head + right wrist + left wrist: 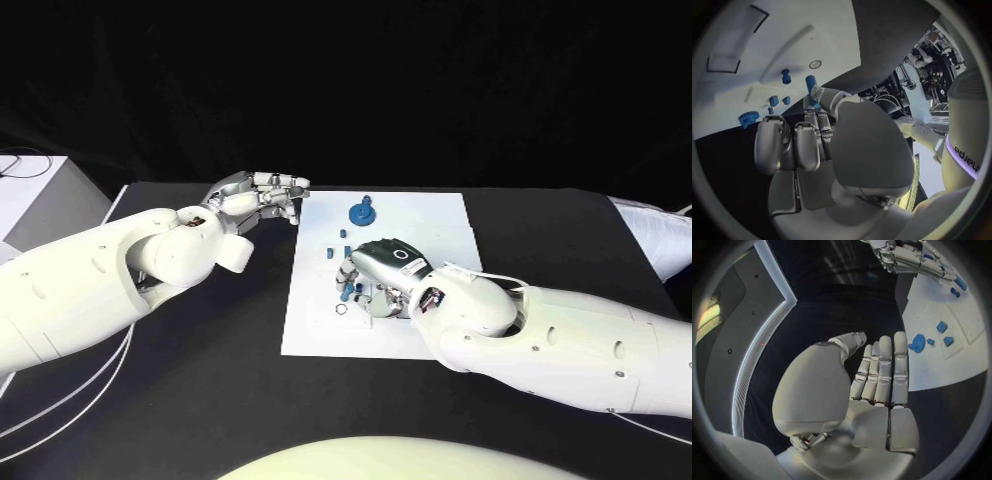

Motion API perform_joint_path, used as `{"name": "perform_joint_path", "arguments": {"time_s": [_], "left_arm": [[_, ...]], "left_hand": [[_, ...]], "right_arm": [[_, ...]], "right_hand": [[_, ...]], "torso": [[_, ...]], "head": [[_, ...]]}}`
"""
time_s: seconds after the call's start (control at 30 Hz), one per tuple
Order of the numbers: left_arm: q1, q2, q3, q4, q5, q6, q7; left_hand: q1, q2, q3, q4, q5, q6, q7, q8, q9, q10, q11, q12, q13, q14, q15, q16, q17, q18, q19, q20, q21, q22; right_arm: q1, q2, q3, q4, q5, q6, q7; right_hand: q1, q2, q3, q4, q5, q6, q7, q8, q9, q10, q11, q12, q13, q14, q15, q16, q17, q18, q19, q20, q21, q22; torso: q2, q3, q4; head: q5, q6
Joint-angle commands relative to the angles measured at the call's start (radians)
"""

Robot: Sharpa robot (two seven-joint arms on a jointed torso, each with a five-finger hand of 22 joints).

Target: Assemble the parts on the task board

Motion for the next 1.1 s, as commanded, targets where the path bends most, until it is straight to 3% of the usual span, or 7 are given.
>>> {"name": "perform_joint_path", "arguments": {"time_s": [0.03,0.4,1.1], "left_arm": [[0.0,0.002,0.001,0.003,0.003,0.014,0.004],[0.0,0.0,0.001,0.004,0.003,0.015,0.004],[0.0,-0.002,0.001,0.005,0.003,0.016,0.003]], "left_hand": [[-0.002,0.005,-0.001,0.007,0.007,-0.006,0.003,-0.006,-0.001,-0.006,-0.001,0.001,-0.001,0.002,0.003,-0.006,0.0,0.015,0.005,0.001,-0.004,-0.001],[-0.002,0.005,-0.001,0.007,0.007,-0.006,0.003,-0.006,-0.001,-0.006,-0.001,0.001,-0.001,0.002,0.003,-0.006,0.0,0.015,0.005,0.001,-0.004,-0.001],[-0.001,0.005,-0.001,0.007,0.007,-0.005,0.003,-0.006,-0.002,-0.006,-0.001,0.002,-0.002,0.002,0.003,-0.006,0.0,0.016,0.006,0.001,-0.005,-0.002]], "right_arm": [[-0.007,0.004,0.0,-0.002,-0.036,0.019,-0.002],[-0.029,0.02,-0.003,-0.015,-0.068,0.01,-0.015],[-0.046,0.032,-0.003,-0.025,-0.086,0.022,-0.017]], "right_hand": [[0.0,0.013,0.003,-0.001,0.004,0.002,0.003,0.003,0.0,0.068,-0.049,0.016,0.063,0.034,-0.007,0.0,-0.001,-0.008,0.051,-0.01,-0.005,0.078],[-0.006,0.012,0.006,-0.007,0.009,0.002,0.003,0.004,0.002,0.068,-0.049,0.015,0.065,0.033,-0.007,-0.001,-0.003,-0.008,0.051,-0.01,-0.005,0.078],[-0.009,0.011,0.009,-0.011,0.011,0.002,0.003,0.005,0.003,0.069,-0.049,0.015,0.066,0.033,-0.007,-0.001,-0.003,-0.009,0.052,-0.01,-0.003,0.079]], "torso": [[0.0,0.0005,-0.001],[0.0,0.0011,0.0005],[-0.001,0.0012,0.0001]], "head": [[0.005,-0.007],[0.012,-0.014],[0.017,-0.022]]}}
